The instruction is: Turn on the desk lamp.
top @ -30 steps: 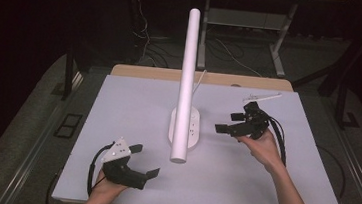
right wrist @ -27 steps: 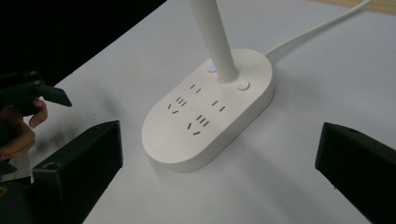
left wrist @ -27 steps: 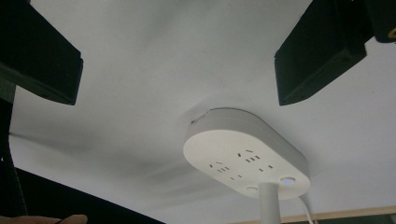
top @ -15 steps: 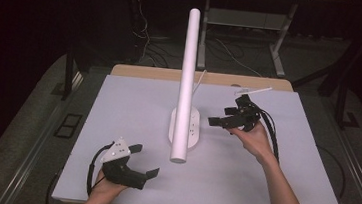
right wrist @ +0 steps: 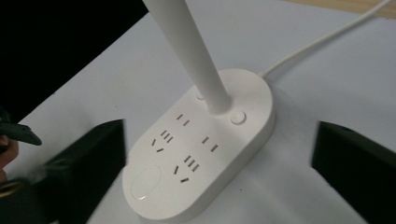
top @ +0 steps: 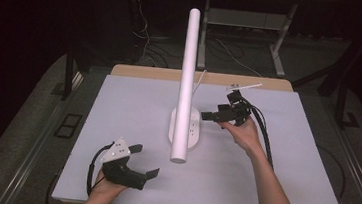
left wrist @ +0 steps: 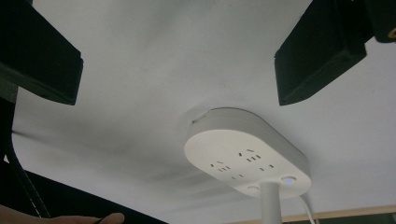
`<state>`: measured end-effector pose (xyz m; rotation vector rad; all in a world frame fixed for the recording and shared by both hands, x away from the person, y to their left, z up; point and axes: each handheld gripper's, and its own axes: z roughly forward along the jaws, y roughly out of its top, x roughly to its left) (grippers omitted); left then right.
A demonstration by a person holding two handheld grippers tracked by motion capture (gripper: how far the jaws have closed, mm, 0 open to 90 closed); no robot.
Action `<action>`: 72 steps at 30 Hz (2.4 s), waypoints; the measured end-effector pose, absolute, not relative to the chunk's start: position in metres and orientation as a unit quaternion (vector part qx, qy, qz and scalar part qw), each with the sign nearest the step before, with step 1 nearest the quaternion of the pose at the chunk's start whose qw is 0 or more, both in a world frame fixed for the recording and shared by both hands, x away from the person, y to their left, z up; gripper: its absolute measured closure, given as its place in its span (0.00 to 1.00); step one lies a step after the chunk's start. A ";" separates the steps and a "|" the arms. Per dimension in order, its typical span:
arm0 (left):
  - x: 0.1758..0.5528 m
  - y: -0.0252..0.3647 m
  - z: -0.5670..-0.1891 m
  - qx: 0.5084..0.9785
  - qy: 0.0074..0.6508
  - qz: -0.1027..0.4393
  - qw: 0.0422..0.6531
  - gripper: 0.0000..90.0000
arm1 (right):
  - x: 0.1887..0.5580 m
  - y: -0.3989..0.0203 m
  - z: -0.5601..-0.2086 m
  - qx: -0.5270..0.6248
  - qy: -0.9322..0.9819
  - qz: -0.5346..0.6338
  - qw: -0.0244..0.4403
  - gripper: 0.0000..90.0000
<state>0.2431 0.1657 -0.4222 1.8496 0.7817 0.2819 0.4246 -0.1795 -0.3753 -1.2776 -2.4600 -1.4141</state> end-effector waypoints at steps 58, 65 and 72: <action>0.242 0.166 -0.421 0.774 0.321 0.115 0.533 0.00 | 0.463 -0.137 -0.423 -0.412 -0.794 -0.446 0.027 0.99; 0.242 0.166 -0.421 0.775 0.321 0.115 0.532 0.00 | 0.466 -0.137 -0.429 -0.418 -0.793 -0.442 0.027 0.99; 0.242 0.166 -0.421 0.775 0.321 0.114 0.532 0.00 | 0.466 -0.137 -0.432 -0.413 -0.796 -0.443 0.022 0.99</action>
